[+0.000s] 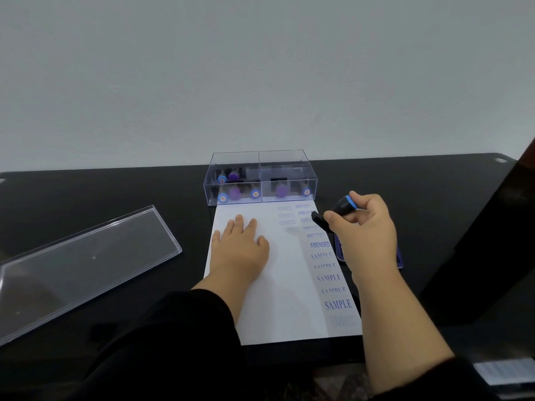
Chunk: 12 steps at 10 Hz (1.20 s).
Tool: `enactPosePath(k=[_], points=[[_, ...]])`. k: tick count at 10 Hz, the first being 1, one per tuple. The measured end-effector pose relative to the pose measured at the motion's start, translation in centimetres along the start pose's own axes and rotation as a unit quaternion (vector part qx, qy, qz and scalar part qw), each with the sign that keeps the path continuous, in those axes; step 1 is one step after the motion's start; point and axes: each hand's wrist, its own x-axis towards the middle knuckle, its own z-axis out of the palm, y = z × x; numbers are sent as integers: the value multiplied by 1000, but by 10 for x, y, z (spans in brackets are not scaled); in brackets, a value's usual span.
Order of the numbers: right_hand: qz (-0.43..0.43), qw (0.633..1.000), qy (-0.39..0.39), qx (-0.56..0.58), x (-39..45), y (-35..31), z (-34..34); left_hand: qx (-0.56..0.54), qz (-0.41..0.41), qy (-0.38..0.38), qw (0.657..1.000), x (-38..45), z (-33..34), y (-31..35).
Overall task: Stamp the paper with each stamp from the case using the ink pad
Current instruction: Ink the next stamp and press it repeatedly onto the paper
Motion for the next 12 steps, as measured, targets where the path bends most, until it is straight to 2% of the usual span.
enactPosePath(k=[8, 10, 12], points=[[5, 999, 5, -41, 6, 0, -8, -4, 4, 4, 1000, -1, 1, -1], [-8, 992, 20, -123, 15, 4, -21, -5, -1, 5, 1000, 1, 1, -2], [-13, 963, 36, -267, 22, 13, -44, -2, 4, 10, 1000, 1, 3, -2]])
